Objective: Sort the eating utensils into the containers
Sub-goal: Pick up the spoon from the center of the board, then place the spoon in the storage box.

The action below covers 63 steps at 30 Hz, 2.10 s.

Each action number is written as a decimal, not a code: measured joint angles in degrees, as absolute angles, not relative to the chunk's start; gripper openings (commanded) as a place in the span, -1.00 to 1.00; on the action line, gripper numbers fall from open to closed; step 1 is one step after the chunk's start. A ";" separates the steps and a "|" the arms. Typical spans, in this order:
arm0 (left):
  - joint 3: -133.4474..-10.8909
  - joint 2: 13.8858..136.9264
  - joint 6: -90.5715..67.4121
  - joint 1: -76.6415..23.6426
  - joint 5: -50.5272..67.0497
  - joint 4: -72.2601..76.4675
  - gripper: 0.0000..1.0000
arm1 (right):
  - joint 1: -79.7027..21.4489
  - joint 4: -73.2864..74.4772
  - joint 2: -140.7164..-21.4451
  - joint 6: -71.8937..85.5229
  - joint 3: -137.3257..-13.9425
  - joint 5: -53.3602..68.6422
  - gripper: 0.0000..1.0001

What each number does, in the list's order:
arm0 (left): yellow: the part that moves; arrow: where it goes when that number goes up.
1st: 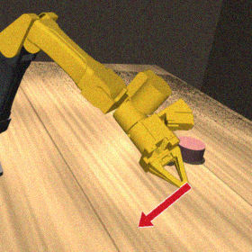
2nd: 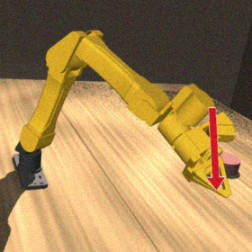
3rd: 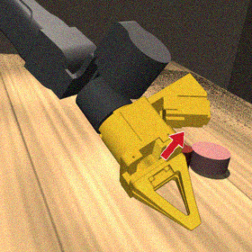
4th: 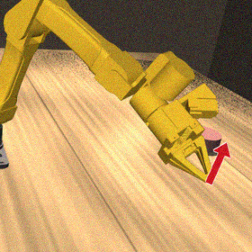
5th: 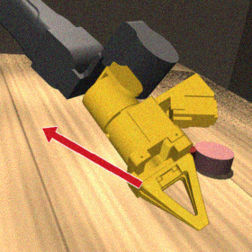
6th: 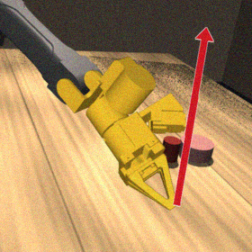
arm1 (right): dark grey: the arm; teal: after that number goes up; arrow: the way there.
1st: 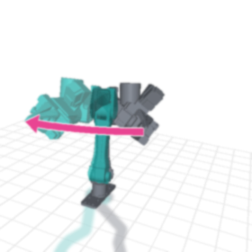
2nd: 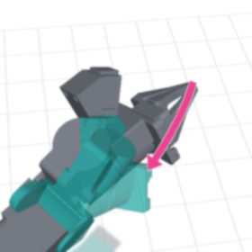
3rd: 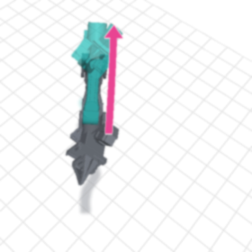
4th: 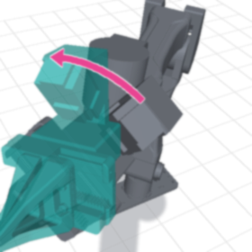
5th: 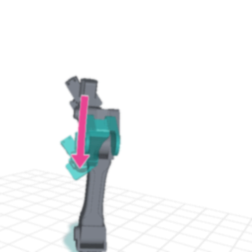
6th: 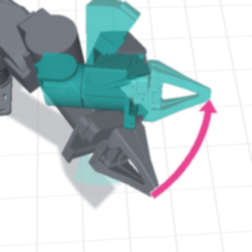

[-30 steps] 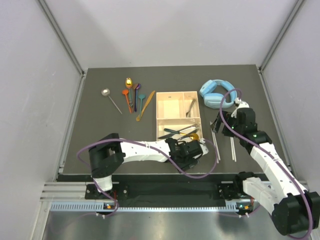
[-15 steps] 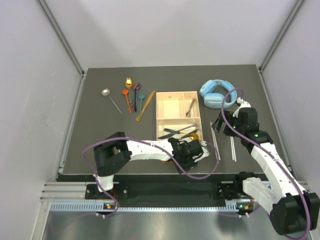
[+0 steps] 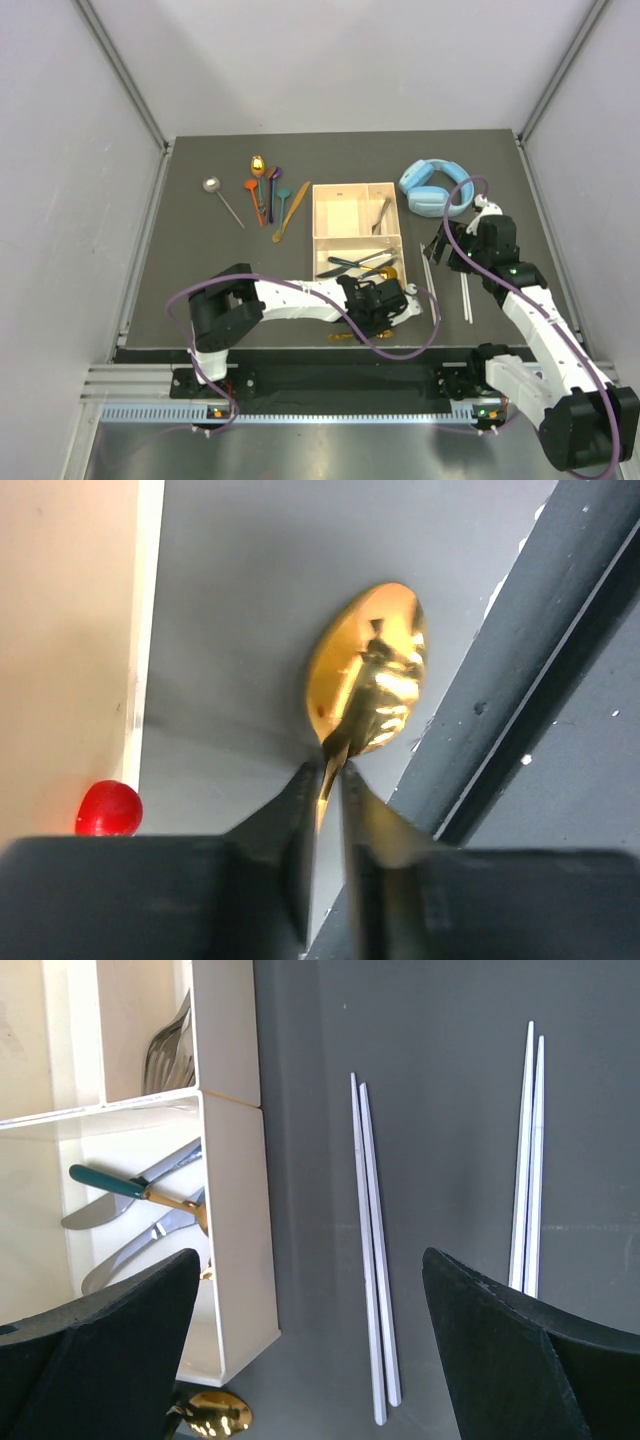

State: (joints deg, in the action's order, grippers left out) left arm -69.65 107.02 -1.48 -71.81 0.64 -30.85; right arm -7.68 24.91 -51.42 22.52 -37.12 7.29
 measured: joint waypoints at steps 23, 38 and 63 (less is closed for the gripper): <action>-71.05 92.38 -2.87 -70.89 2.20 -36.27 -1.00 | -7.57 24.75 -51.07 22.65 -36.29 7.16 0.84; -80.93 86.11 8.88 -67.79 -20.56 -35.55 -1.00 | -7.35 23.94 -52.05 23.24 -36.29 7.27 0.83; -76.25 102.78 13.23 -56.05 4.38 -25.65 -1.00 | -6.94 22.52 -51.88 24.14 -34.48 7.88 0.83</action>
